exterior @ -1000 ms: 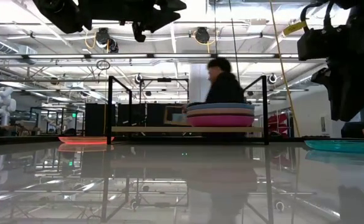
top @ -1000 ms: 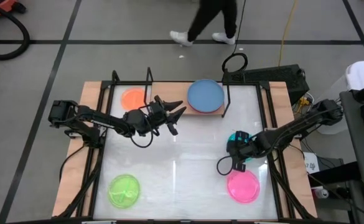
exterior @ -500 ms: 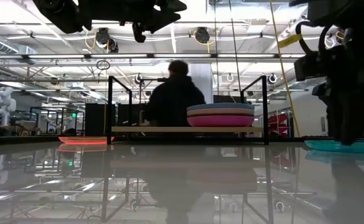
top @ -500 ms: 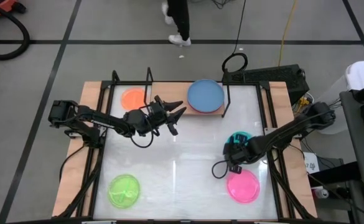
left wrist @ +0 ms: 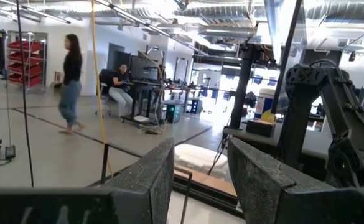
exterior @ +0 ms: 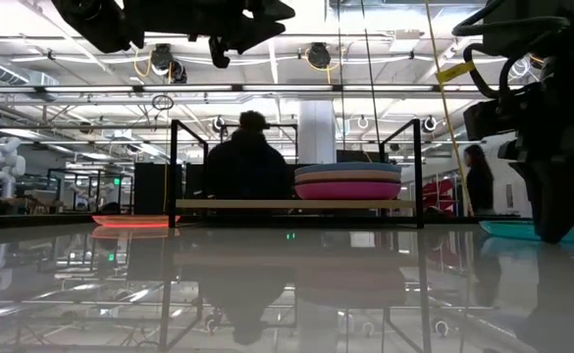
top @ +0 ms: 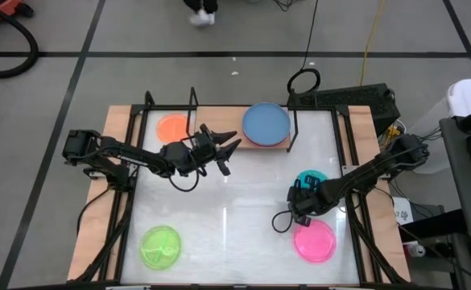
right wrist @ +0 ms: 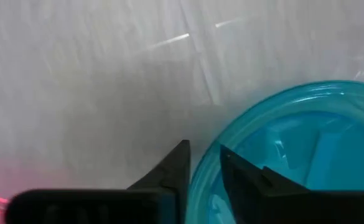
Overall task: Place and stack plates onto a shelf
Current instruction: Put the light blue plate on the shelf
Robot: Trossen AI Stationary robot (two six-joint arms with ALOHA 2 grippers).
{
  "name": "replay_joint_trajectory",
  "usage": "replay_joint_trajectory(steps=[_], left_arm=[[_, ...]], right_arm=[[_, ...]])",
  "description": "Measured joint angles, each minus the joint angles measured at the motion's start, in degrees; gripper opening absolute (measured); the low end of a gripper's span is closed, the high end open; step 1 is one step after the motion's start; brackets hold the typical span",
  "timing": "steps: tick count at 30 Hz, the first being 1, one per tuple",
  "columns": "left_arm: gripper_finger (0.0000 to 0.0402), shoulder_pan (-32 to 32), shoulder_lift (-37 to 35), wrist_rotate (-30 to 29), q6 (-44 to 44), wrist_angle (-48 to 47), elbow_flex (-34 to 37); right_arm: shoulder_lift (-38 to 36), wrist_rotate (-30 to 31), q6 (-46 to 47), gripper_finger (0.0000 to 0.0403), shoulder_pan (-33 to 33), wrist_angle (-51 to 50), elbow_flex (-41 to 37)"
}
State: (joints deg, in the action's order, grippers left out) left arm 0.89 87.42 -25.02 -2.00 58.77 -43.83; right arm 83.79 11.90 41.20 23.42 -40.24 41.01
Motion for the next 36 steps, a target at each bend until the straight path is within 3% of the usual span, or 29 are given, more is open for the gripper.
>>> replay_joint_trajectory(steps=[4,16,23,28,36], left_arm=[[0.0154,0.0,-0.02,0.0,-0.05,-0.17,0.02],[0.0154,0.0,-0.02,0.02,0.4,-1.62,0.02],[0.0154,0.38,-0.02,0.01,-1.97,-2.9,0.02],[0.0154,1.43,-1.98,-2.47,-1.35,-14.07,0.17],[0.0154,9.3,-17.2,-14.54,-1.34,-33.35,0.07]], right_arm=[[-1.05,0.2,-2.16,0.0009,0.0,0.16,-0.16],[-8.0,5.85,-4.95,0.0,-0.14,3.51,-0.18],[-9.91,7.52,-13.07,0.0,-1.25,9.32,2.16],[-9.91,7.58,-19.02,0.0,-3.48,10.3,4.64],[-9.83,7.55,-31.86,0.0,-9.21,17.59,8.5]])
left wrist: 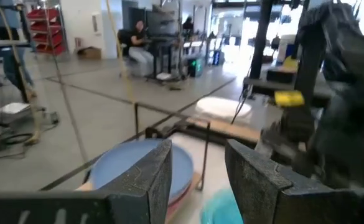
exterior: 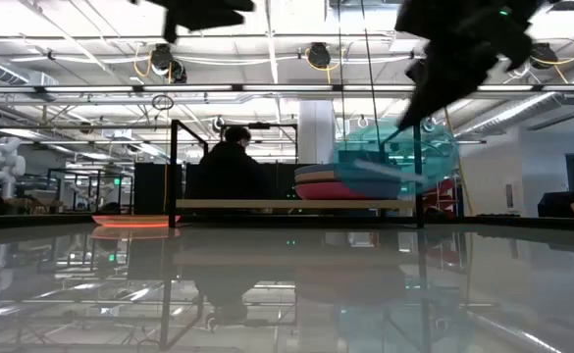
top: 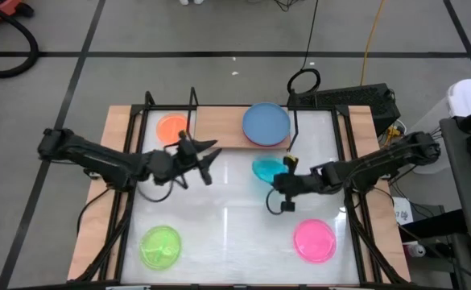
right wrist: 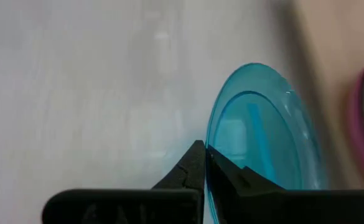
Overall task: Place and stack plates onto a shelf
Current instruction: Put the light blue plate on the shelf
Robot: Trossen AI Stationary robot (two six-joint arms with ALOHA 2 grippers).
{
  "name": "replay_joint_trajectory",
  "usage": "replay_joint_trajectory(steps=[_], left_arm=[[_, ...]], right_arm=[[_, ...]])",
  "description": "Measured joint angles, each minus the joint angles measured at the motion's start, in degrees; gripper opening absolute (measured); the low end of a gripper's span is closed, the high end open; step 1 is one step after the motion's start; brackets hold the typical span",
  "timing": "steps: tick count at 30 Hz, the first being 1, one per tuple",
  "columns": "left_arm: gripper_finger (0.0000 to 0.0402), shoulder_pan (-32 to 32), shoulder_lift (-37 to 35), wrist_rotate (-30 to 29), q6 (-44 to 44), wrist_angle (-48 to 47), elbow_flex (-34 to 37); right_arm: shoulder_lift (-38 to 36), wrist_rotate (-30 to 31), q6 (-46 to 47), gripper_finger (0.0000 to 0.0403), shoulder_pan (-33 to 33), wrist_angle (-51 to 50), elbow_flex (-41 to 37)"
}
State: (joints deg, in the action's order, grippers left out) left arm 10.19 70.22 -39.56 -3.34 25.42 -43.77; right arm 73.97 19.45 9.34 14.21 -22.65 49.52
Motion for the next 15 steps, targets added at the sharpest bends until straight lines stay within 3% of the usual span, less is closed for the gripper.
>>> replay_joint_trajectory(steps=[5,8,15], left_arm=[[0.0154,5.35,-3.68,-14.44,0.5,-9.08,0.77],[0.0154,6.22,-3.85,-21.9,0.4,-8.81,2.58],[0.0154,5.47,-4.07,-24.32,-1.27,-8.42,4.7]], right_arm=[[-0.01,-0.58,-9.3,0.0,-6.05,5.81,2.74],[0.01,-3.13,-13.81,0.0,-10.23,9.61,4.5],[3.39,-8.43,-20.56,0.0,-17.43,13.67,10.8]])
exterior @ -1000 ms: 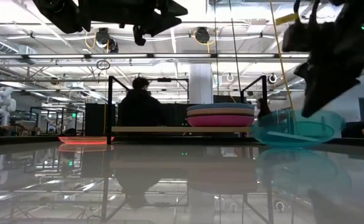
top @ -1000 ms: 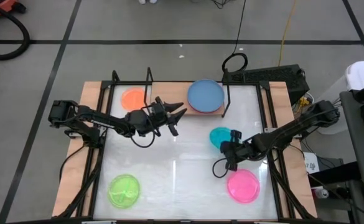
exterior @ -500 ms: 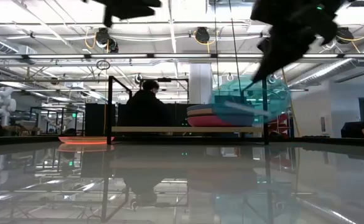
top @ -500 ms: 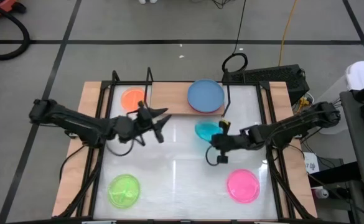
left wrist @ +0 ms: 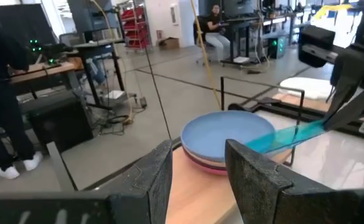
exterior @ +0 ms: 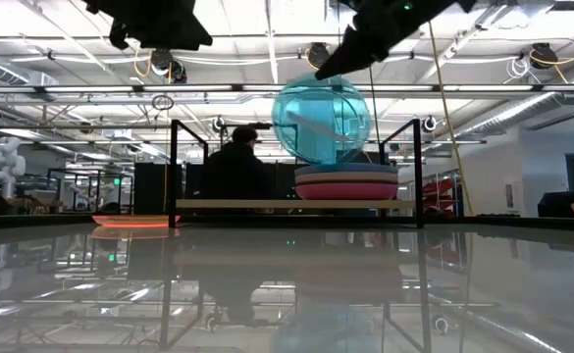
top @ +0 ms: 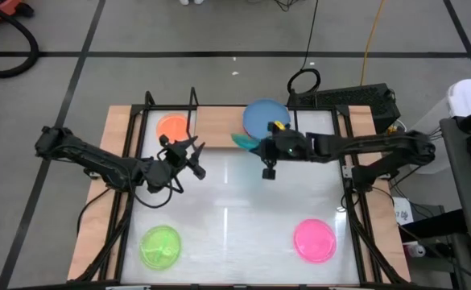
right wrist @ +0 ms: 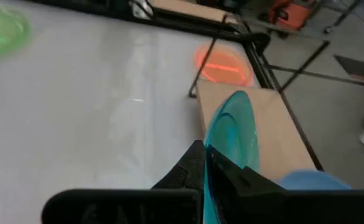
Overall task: Place and stack plates onto a shelf
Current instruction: Put the light blue plate on the shelf
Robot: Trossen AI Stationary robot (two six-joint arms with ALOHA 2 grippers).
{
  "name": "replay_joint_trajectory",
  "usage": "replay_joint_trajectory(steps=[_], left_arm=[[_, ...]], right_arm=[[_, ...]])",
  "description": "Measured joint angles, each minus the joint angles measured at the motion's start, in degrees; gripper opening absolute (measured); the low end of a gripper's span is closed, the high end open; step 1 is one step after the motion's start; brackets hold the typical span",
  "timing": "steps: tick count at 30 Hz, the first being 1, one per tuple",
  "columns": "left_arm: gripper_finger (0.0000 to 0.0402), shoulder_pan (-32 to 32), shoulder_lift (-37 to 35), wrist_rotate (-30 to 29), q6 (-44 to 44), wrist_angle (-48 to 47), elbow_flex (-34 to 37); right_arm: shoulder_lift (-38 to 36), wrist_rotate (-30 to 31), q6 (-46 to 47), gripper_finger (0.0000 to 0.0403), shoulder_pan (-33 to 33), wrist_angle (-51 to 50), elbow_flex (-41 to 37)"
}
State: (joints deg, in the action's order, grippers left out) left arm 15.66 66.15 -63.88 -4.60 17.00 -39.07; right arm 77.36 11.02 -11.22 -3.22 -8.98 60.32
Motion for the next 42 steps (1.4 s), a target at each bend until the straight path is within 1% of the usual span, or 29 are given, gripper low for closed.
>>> replay_joint_trajectory(steps=[3,5,10,14,19,22,27,30,32,35,42], left_arm=[[0.0154,0.0,0.03,0.21,0.42,0.07,0.02],[0.0154,0.01,0.03,0.25,0.44,0.04,0.02],[0.0154,0.33,0.04,0.81,-0.28,-0.25,0.02],[0.0154,1.41,0.04,0.85,-0.42,-0.37,0.02],[0.0154,2.23,0.03,0.38,0.01,-1.3,0.22],[0.0154,2.09,-0.75,-3.19,-1.59,-2.18,2.81],[0.0154,1.16,-5.16,-4.02,-5.61,-0.07,7.31],[0.0154,1.45,-7.37,-2.88,-6.11,0.69,8.66],[0.0154,1.74,-8.15,-2.54,-6.12,1.34,9.18],[0.0154,1.86,-8.24,-2.34,-6.16,2.37,9.5],[0.0154,1.84,-8.22,-0.66,-6.2,2.94,9.51]], right_arm=[[2.23,-4.84,-0.4,0.0,-0.94,-0.63,2.51],[3.77,-6.56,-1.2,0.0,-0.97,0.35,3.57],[7.89,-6.59,-4.56,0.0,-1.14,3.24,5.52],[12.47,-6.51,-8.63,0.0,-3.48,7.84,6.29],[19.74,-6.55,-13.41,0.0,-6.94,11.05,10.26],[24.03,-6.6,-15.87,0.0,-8.51,11.33,13.75],[29.62,-6.75,-19.08,0.0,-10.37,13.63,17.53],[32.12,-7.03,-19.5,0.0,-11.39,16.09,18.01],[33.72,-9.06,-19.29,0.0,-12.21,17.3,18.01],[36.11,-11.29,-17.6,0.0,-13.39,18.61,18.0],[39.79,-12.15,-14.92,0.0,-14.79,20.44,17.99]])
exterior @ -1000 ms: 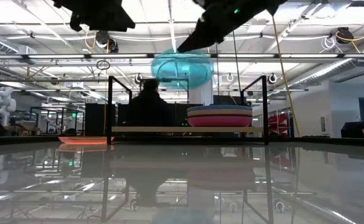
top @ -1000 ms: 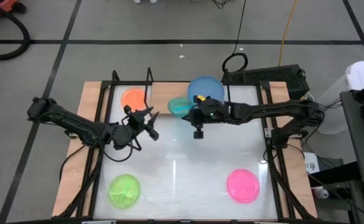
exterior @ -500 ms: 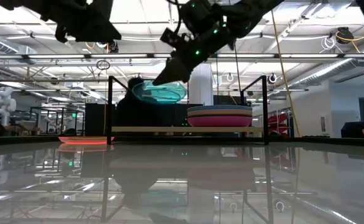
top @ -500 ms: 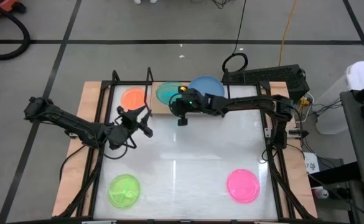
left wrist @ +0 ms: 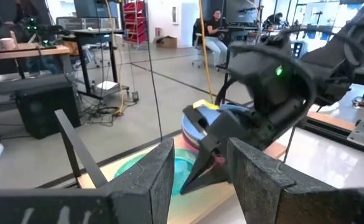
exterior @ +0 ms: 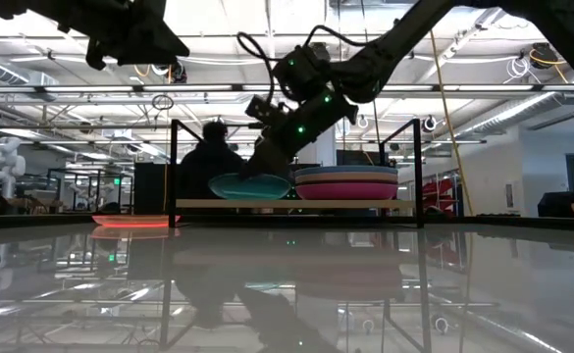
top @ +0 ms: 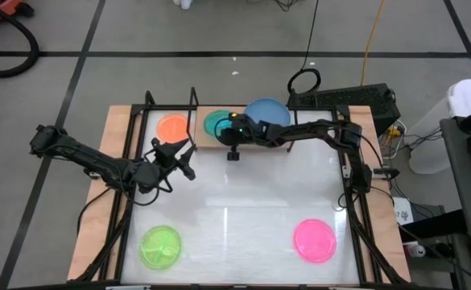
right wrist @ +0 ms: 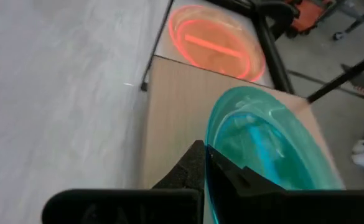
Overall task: Place and stack plates onto a shelf
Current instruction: Put the light blue plate on the shelf, then stack the light orange plate on the light blue plate
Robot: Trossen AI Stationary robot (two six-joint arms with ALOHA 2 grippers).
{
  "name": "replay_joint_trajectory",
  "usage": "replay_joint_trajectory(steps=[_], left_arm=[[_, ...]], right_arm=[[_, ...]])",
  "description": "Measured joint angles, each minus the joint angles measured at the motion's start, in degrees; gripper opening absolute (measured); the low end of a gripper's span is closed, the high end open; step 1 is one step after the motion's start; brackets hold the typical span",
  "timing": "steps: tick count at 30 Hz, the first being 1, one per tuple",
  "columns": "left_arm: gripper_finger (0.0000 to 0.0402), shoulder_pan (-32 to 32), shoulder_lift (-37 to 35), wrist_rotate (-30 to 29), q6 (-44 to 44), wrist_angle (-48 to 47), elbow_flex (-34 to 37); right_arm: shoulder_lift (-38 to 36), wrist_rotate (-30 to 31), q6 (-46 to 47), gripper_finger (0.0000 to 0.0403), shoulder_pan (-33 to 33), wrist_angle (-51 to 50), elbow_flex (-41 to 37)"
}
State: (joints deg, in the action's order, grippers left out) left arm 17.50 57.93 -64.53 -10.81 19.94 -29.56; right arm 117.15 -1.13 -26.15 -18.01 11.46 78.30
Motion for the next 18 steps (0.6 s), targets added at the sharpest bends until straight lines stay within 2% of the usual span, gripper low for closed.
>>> replay_joint_trajectory(steps=[9,18], left_arm=[[0.0154,0.0,0.0,0.04,0.02,1.06,0.0],[0.0154,0.0,0.0,0.21,-0.31,2.49,0.0]], right_arm=[[0.82,-3.7,2.24,0.0008,-0.01,0.82,-0.09],[0.28,-3.67,4.8,0.0082,0.07,-1.51,-0.09]])
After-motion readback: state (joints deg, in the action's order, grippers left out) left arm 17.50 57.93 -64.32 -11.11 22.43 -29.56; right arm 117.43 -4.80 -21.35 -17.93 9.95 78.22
